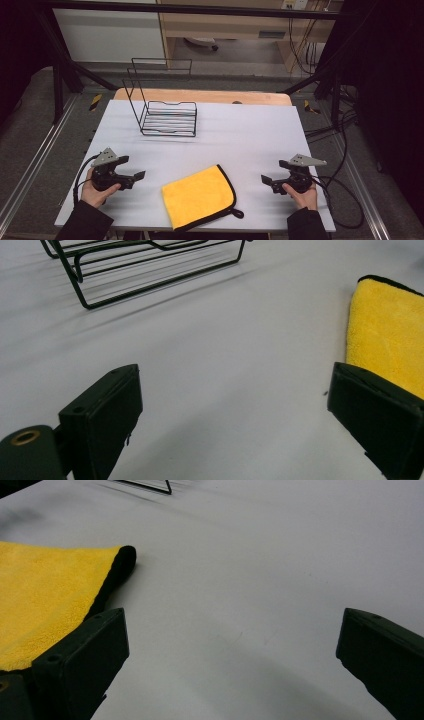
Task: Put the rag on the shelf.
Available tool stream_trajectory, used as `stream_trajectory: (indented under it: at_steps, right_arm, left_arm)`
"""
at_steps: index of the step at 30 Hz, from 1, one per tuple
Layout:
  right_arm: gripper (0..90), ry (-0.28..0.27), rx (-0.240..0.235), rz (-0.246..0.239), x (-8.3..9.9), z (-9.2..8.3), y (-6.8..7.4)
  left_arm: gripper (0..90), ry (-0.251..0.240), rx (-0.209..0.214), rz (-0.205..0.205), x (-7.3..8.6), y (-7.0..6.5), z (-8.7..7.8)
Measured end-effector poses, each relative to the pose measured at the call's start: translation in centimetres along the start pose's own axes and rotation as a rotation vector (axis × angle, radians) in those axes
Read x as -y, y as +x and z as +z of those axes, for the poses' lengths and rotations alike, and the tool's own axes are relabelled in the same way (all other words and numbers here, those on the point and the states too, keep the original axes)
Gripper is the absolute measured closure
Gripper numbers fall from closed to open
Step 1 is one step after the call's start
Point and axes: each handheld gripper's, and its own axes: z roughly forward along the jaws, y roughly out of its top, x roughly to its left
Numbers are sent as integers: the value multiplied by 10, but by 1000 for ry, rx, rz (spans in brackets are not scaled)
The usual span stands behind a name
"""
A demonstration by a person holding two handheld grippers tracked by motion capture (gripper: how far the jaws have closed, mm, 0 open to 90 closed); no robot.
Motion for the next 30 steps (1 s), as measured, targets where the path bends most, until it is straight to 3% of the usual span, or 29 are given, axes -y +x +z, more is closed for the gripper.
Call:
stream_trajectory:
  at_steps: [9, 21, 30]
  right_arm:
    - [11, 6, -5, -2, 0, 0, 1]
    - [13, 25, -7, -10, 1, 3, 3]
    - [14, 33, -7, -18, 1, 5, 5]
  left_arm:
    - [84, 17, 4, 6, -1, -6, 3]
    - [131, 71, 53, 14, -7, -33, 17]
    - [261, 133, 99, 25, -8, -54, 27]
